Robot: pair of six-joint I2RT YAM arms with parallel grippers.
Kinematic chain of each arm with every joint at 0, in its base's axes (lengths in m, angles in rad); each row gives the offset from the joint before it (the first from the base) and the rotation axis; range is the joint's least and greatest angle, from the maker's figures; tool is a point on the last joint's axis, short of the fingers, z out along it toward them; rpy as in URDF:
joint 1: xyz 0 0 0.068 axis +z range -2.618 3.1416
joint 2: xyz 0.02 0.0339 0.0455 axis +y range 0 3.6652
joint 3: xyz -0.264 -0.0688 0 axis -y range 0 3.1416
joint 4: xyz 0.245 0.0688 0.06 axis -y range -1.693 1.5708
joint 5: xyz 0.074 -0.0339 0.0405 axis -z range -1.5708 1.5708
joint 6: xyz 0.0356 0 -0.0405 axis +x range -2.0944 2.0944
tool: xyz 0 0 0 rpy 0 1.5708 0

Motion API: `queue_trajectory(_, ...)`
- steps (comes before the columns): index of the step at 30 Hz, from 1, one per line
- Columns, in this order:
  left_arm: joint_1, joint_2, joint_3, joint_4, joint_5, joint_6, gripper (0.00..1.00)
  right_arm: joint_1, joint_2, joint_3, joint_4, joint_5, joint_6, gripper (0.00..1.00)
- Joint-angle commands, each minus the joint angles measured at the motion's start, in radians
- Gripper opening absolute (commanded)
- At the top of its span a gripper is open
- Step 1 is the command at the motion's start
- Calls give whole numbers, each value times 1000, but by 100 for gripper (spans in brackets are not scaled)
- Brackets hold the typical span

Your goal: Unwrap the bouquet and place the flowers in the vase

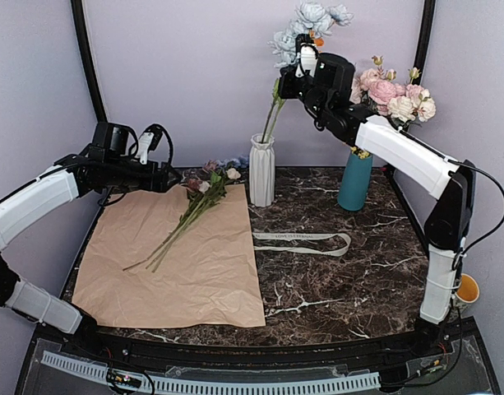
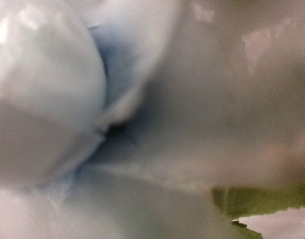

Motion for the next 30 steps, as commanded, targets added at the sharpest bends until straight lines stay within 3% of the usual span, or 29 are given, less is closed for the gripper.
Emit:
queue_trajectory(1, -3, 19, 26, 4, -2, 27, 82, -1, 10, -60, 7, -8, 127, 0)
queue_trajectory(7, -3, 57, 65, -47, -44, 56, 81, 2, 68, -73, -94, 103, 279, 2)
queue_trajectory(10, -3, 70, 66, -64, -53, 67, 81, 3, 99, -45, -166, 89, 312, 23)
queue_trajectory(12, -3, 79, 68, -75, -66, 71, 80, 2, 117, -25, -230, 76, 346, 42)
queue_trajectory(15, 0, 116, 93, -125, -134, 57, 79, 0, 121, -27, -288, 44, 398, 60)
queue_trajectory(21, 24, 205, 130, -232, -164, 42, 77, 1, 129, -6, -380, -51, 449, 81)
queue_trajectory(30, 62, 336, 168, -296, -79, 52, 69, 0, 40, -73, -470, -105, 483, 98)
